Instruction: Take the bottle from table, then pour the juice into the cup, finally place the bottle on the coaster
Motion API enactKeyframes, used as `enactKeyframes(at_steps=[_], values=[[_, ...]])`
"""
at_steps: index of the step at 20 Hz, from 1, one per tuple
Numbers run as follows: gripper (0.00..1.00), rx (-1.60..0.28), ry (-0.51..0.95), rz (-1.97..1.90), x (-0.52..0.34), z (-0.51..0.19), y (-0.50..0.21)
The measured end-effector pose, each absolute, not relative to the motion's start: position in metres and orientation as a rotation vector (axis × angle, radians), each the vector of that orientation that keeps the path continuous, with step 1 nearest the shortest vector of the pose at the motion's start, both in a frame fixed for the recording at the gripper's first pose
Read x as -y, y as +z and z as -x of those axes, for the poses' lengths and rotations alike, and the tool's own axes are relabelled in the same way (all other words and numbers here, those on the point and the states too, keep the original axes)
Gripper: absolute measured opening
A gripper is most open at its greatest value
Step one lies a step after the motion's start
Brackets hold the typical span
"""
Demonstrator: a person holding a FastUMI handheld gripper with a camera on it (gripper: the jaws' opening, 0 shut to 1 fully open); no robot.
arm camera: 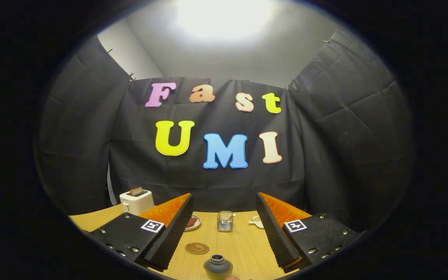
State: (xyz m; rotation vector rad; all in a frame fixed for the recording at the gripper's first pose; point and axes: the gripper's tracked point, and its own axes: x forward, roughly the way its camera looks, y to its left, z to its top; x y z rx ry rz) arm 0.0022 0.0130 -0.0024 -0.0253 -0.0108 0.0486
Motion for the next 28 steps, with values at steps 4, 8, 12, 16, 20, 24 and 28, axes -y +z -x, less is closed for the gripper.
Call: enactKeyframes(at_steps=[4, 8, 12, 16, 20, 24, 28], values=[[0.97, 0.011, 0.063, -0.002, -0.015, -0.004, -0.011], [0.97, 0.004, 0.082, 0.001, -0.014, -0.007, -0.029], [0.97, -0.019, 0.094, -0.017, -0.014, -0.006, -0.053], [0.97, -0.046, 0.113, -0.004, -0.016, -0.004, -0.074], [0.97, -0.076, 0.144, -0.004, -0.022, -0.003, -0.092], [0.97, -0.131, 0.157, 0.0, -0.022, -0.004, -0.117], [0.97, -0.203, 0.173, 0.011, -0.024, 0.001, -0.15]])
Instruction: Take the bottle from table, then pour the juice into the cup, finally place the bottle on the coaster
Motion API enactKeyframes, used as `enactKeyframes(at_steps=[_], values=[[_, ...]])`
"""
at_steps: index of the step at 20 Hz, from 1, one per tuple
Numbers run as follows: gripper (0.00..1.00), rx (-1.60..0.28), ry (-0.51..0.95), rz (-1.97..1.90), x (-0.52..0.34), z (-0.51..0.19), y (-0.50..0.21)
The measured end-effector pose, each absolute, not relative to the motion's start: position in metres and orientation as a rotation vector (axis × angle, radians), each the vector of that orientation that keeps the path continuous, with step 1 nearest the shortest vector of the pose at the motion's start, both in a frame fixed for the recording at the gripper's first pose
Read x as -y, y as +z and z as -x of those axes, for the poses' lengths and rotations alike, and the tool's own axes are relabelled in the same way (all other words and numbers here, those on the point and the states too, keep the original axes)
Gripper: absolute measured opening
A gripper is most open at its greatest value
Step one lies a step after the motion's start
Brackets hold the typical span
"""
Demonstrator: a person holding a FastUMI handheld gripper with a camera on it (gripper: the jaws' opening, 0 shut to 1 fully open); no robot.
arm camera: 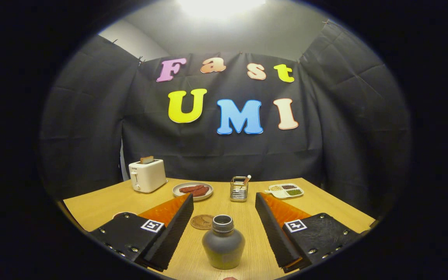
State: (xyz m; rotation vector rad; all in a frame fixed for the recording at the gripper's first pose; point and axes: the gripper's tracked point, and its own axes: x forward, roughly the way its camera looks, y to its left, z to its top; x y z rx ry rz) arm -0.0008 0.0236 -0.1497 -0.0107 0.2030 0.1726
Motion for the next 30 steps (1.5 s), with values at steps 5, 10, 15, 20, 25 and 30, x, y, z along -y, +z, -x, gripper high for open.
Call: enactKeyframes(at_steps=[5, 10, 15, 20, 25, 30], values=[[0.97, -0.282, 0.179, 0.013, -0.023, 0.007, -0.183], [0.97, -0.346, 0.173, -0.003, -0.022, 0.013, -0.209], [0.97, -0.409, 0.162, -0.035, -0.022, 0.019, -0.235], [0.98, -0.481, 0.175, -0.008, -0.025, 0.027, -0.261], [0.98, -0.516, 0.169, -0.001, -0.023, 0.032, -0.274], [0.92, -0.539, 0.162, -0.017, -0.02, 0.032, -0.28]])
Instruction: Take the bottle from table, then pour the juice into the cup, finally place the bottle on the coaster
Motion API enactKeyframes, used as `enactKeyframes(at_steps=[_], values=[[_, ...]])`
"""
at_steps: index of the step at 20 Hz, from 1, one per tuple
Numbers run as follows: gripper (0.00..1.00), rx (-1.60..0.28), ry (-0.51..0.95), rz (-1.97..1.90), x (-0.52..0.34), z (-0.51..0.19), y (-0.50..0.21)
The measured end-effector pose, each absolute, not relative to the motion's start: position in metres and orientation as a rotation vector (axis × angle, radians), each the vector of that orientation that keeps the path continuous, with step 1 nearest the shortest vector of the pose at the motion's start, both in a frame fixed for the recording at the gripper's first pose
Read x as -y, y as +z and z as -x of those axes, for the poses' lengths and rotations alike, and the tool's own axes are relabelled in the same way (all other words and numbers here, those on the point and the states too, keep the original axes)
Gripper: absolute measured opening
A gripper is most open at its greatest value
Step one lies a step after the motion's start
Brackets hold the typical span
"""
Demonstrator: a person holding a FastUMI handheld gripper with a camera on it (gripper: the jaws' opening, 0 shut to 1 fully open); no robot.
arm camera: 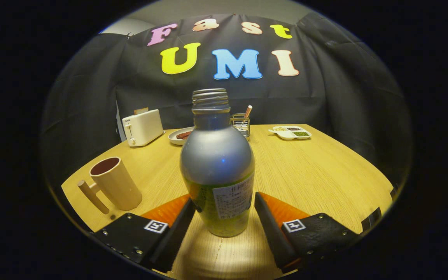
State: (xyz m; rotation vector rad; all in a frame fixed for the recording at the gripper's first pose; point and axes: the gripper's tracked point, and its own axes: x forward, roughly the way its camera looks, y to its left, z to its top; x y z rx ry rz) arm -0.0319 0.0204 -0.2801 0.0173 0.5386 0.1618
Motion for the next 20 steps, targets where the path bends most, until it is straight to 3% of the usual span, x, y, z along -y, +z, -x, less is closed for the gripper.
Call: enactKeyframes(at_steps=[1, 10, 11, 20], values=[[0.84, -0.541, 0.16, -0.013, -0.022, 0.03, -0.282], [0.72, -0.586, 0.171, 0.061, -0.025, 0.02, -0.281], [0.63, -0.593, 0.192, 0.068, -0.028, 0.024, -0.276], [0.64, -0.555, 0.249, 0.324, -0.042, -0.001, -0.25]])
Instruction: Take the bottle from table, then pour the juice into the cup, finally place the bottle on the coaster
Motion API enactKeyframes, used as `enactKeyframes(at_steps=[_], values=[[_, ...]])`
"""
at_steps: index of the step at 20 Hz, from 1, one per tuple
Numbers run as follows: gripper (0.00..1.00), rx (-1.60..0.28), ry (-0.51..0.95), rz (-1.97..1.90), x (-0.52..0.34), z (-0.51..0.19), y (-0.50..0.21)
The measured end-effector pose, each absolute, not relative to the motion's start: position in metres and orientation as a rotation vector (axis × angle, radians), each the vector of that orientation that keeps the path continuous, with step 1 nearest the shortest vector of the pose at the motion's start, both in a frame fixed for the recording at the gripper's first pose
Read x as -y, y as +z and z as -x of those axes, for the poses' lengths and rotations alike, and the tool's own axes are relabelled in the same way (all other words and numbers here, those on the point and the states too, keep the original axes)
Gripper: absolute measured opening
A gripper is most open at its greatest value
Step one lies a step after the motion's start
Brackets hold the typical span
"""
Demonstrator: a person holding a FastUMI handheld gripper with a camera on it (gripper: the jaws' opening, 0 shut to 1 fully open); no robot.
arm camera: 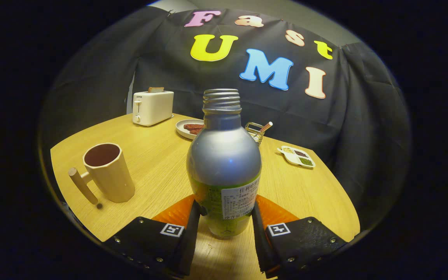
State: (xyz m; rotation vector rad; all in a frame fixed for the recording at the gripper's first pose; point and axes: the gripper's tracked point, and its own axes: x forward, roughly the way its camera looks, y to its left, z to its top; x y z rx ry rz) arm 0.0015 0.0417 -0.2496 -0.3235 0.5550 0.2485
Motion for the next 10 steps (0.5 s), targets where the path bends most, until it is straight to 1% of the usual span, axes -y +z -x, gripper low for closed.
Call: enactKeyframes(at_steps=[10], values=[[0.64, -0.511, 0.32, 0.624, -0.062, -0.025, -0.228]])
